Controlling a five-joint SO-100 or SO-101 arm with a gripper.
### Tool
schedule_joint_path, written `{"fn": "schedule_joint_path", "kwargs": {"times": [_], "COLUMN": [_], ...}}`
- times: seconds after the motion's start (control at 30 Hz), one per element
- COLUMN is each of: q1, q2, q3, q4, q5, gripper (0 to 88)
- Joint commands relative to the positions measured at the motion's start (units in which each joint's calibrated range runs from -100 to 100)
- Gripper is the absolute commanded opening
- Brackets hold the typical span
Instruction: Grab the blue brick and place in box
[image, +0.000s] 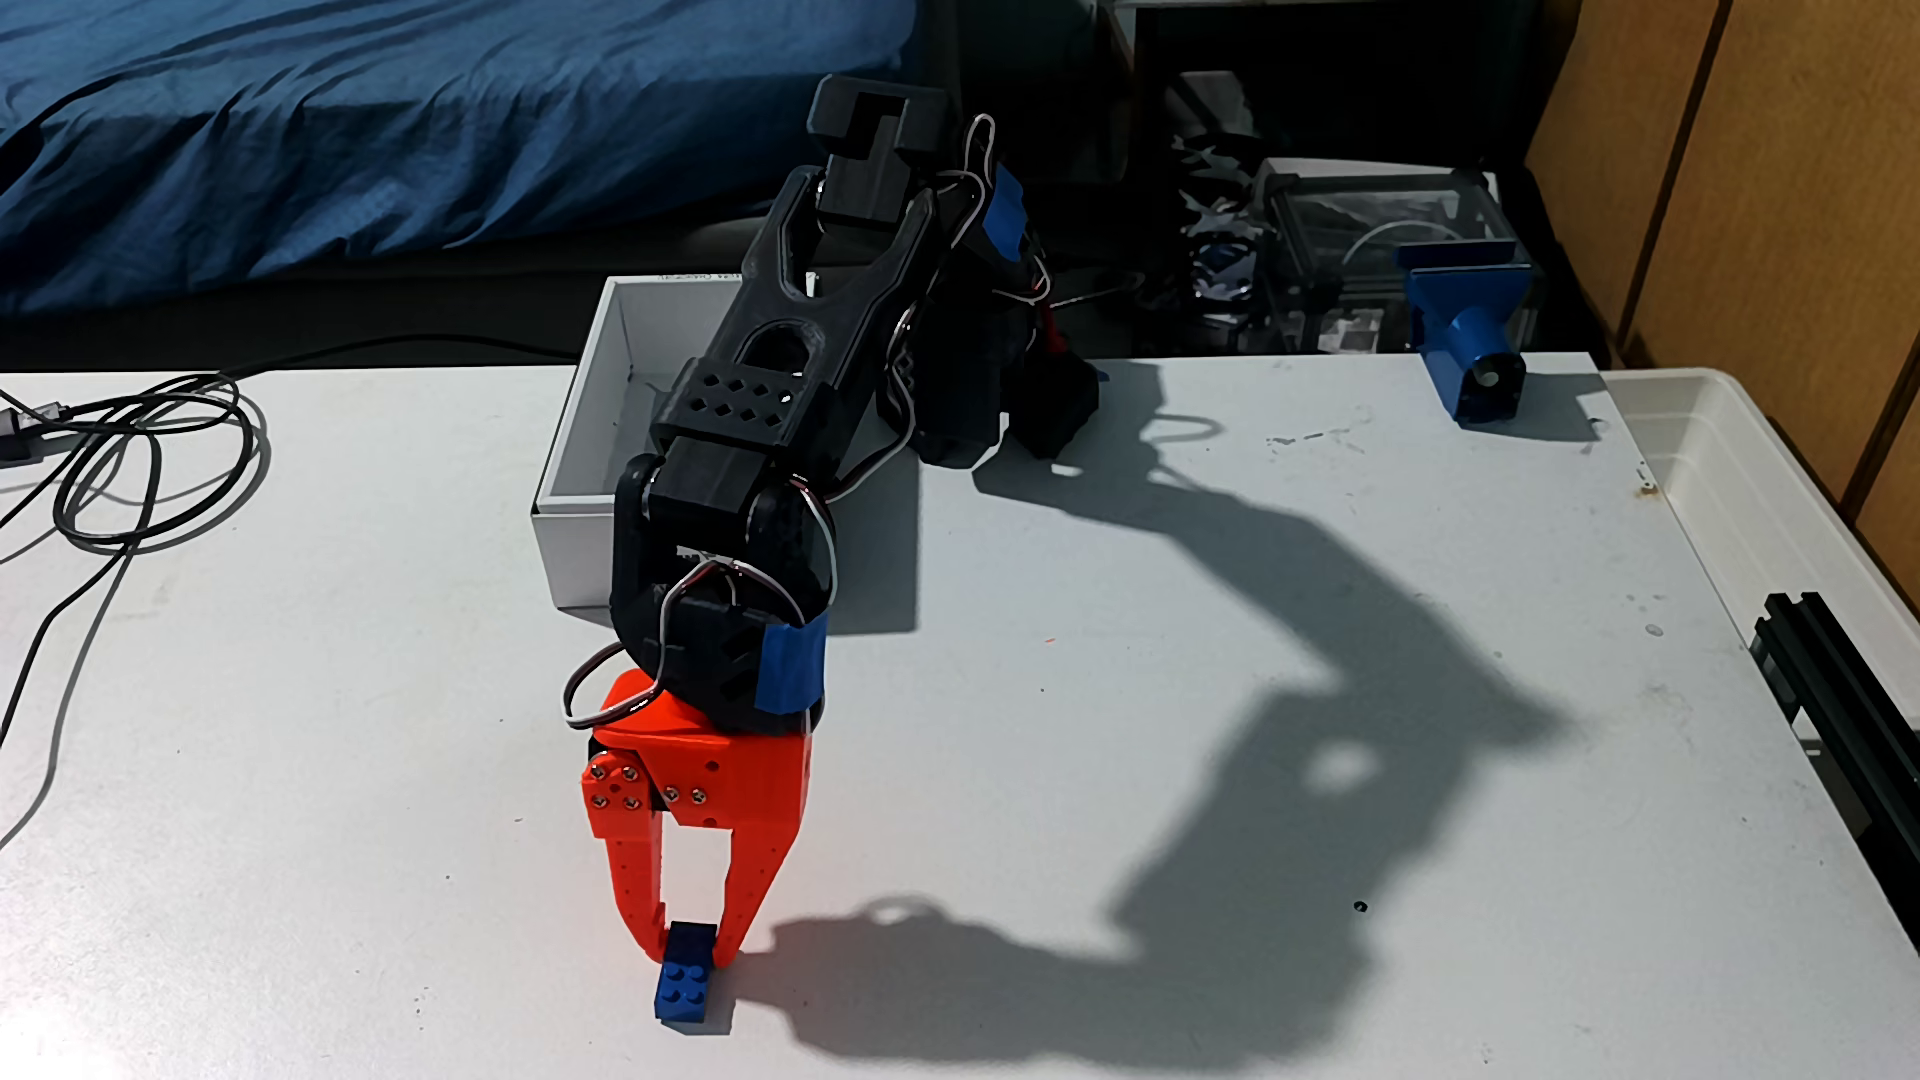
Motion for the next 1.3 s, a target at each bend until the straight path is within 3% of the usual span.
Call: {"fn": "schedule_joint_path", "kwargs": {"times": [0.0, 0.23, 0.57, 0.77, 1.03, 1.27], "q1": [-0.2, -0.4, 2.8, 8.0, 18.8, 29.0], "q2": [-0.9, -1.7, -13.0, -21.7, -29.3, -38.5], "q3": [-1.9, -3.1, -6.6, -6.6, -5.9, 2.3], "q4": [0.5, 5.2, 21.0, 32.2, 44.7, 45.6], "q5": [0.4, 0.5, 0.6, 3.3, 10.1, 19.3], "gripper": [0.8, 0.8, 0.8, 0.8, 0.8, 0.7]}}
